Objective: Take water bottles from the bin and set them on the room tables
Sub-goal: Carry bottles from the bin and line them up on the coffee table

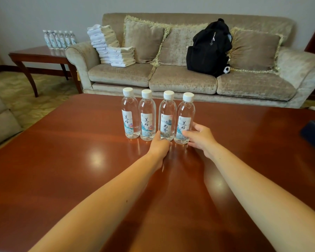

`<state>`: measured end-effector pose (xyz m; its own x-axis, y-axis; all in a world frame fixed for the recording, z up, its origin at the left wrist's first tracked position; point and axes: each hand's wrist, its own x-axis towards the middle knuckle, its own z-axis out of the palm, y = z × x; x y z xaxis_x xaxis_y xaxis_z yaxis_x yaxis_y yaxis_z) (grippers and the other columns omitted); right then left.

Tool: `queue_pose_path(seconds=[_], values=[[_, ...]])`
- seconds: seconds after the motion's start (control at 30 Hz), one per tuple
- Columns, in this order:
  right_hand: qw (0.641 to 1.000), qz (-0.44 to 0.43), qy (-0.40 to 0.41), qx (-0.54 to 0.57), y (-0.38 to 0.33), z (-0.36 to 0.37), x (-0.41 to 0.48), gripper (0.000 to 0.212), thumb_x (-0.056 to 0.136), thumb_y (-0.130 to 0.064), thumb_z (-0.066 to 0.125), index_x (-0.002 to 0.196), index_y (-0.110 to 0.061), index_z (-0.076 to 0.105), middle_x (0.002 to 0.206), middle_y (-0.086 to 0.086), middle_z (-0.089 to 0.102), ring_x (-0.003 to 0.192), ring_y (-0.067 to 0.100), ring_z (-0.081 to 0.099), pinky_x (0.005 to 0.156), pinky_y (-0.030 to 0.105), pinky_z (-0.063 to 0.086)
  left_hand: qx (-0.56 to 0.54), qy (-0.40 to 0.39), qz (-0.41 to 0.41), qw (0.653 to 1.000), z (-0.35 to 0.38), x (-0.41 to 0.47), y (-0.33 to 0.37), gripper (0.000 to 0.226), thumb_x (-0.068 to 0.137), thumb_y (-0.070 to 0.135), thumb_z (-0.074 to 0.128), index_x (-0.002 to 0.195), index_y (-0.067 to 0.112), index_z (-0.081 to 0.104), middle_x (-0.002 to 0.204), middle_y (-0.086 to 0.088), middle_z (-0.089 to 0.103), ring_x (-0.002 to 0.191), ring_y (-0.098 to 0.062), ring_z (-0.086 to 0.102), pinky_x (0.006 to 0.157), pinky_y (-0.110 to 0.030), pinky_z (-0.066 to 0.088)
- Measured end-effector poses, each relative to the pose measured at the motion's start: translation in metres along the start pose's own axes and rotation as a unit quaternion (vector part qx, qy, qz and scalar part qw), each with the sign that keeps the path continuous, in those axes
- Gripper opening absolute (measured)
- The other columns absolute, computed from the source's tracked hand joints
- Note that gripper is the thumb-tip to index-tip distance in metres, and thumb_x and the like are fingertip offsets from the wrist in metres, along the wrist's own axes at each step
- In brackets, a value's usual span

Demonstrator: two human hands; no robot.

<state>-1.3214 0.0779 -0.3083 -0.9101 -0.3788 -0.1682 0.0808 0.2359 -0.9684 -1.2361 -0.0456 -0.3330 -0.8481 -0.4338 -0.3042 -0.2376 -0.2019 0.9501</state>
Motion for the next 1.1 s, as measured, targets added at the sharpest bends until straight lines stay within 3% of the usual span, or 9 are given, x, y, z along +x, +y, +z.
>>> queue_pose_path(seconds=[0.1,0.23,0.47,0.57,0.73,0.83,0.9,1.0,1.1], values=[[1.000,-0.002,-0.007,-0.008,-0.001,0.001,0.001,0.061,0.093,-0.010,0.067,0.149,-0.023,0.045,0.114,-0.001,0.068,0.102,0.015,0.066,0.082,0.028,0.054,0.000,0.002,-0.004,1.000,0.001,0.003,-0.001,0.079,0.079,-0.006,0.047,0.151,0.024,0.032,0.123,-0.005,0.066,0.107,-0.021,0.065,0.078,-0.026,0.053],[1.000,-0.002,-0.011,-0.019,-0.002,0.003,0.003,0.062,0.094,-0.012,0.065,0.150,-0.025,0.042,0.123,0.000,0.067,0.104,0.015,0.064,0.085,0.030,0.053,-0.007,0.005,-0.002,1.000,0.001,0.004,0.000,0.077,0.080,-0.008,0.043,0.150,0.022,0.032,0.114,-0.011,0.069,0.087,-0.022,0.062,0.067,-0.028,0.051],[0.999,0.007,-0.018,-0.040,-0.004,0.002,0.004,0.063,0.097,-0.016,0.063,0.153,-0.027,0.036,0.136,-0.001,0.061,0.111,0.015,0.060,0.090,0.034,0.053,-0.004,0.000,0.000,1.000,-0.003,-0.001,0.004,0.071,0.085,-0.007,0.044,0.149,0.022,0.034,0.115,-0.008,0.067,0.086,-0.018,0.062,0.065,-0.024,0.051],[0.997,0.014,-0.030,-0.066,-0.006,0.000,0.003,0.068,0.097,-0.019,0.062,0.156,-0.029,0.029,0.147,-0.002,0.051,0.118,0.014,0.055,0.094,0.034,0.051,0.002,-0.006,0.000,1.000,-0.005,-0.009,0.010,0.056,0.090,-0.005,0.047,0.141,0.017,0.040,0.104,-0.002,0.064,0.079,-0.010,0.060,0.057,-0.020,0.049],[0.987,0.016,-0.013,-0.159,-0.010,-0.005,-0.012,0.084,0.092,-0.025,0.069,0.158,-0.013,0.018,0.164,0.007,0.022,0.146,0.025,0.034,0.116,0.045,0.036,0.031,-0.006,-0.006,1.000,-0.013,-0.020,0.012,0.025,0.093,0.008,0.058,0.107,0.022,0.043,0.088,0.005,0.053,0.079,-0.008,0.048,0.086,-0.029,0.042],[0.970,-0.022,-0.026,-0.240,-0.013,-0.009,-0.035,0.072,0.093,-0.025,0.067,0.154,-0.008,0.031,0.161,0.010,0.031,0.145,0.025,0.034,0.116,0.035,0.031,0.096,-0.028,0.006,0.995,-0.023,-0.027,0.011,0.019,0.092,0.014,0.062,0.109,0.018,0.054,0.101,-0.002,0.061,0.089,-0.012,0.054,0.088,-0.030,0.041],[0.941,-0.063,-0.041,-0.331,-0.012,-0.014,-0.052,0.064,0.093,-0.029,0.065,0.150,-0.011,0.041,0.158,0.007,0.036,0.144,0.024,0.036,0.111,0.033,0.032,0.162,-0.049,0.026,0.985,-0.028,-0.032,0.010,0.048,0.090,0.021,0.064,0.135,0.010,0.052,0.125,-0.007,0.062,0.110,-0.017,0.058,0.091,-0.028,0.042],[0.877,-0.087,-0.053,-0.470,-0.006,-0.022,-0.069,0.072,0.092,-0.043,0.063,0.154,-0.022,0.032,0.165,0.003,0.017,0.153,0.022,0.012,0.119,0.039,0.021,0.270,-0.070,0.060,0.958,-0.033,-0.046,0.010,0.063,0.091,0.022,0.065,0.147,0.008,0.040,0.140,-0.003,0.053,0.128,-0.019,0.050,0.099,-0.025,0.038],[0.837,-0.096,-0.075,-0.533,0.003,-0.027,-0.071,0.083,0.091,-0.048,0.062,0.158,-0.022,0.020,0.168,0.003,0.005,0.154,0.022,-0.003,0.124,0.043,0.011,0.368,-0.089,0.091,0.921,-0.033,-0.052,0.012,0.070,0.093,0.023,0.064,0.152,0.010,0.029,0.152,-0.005,0.039,0.140,-0.021,0.039,0.105,-0.027,0.033]])
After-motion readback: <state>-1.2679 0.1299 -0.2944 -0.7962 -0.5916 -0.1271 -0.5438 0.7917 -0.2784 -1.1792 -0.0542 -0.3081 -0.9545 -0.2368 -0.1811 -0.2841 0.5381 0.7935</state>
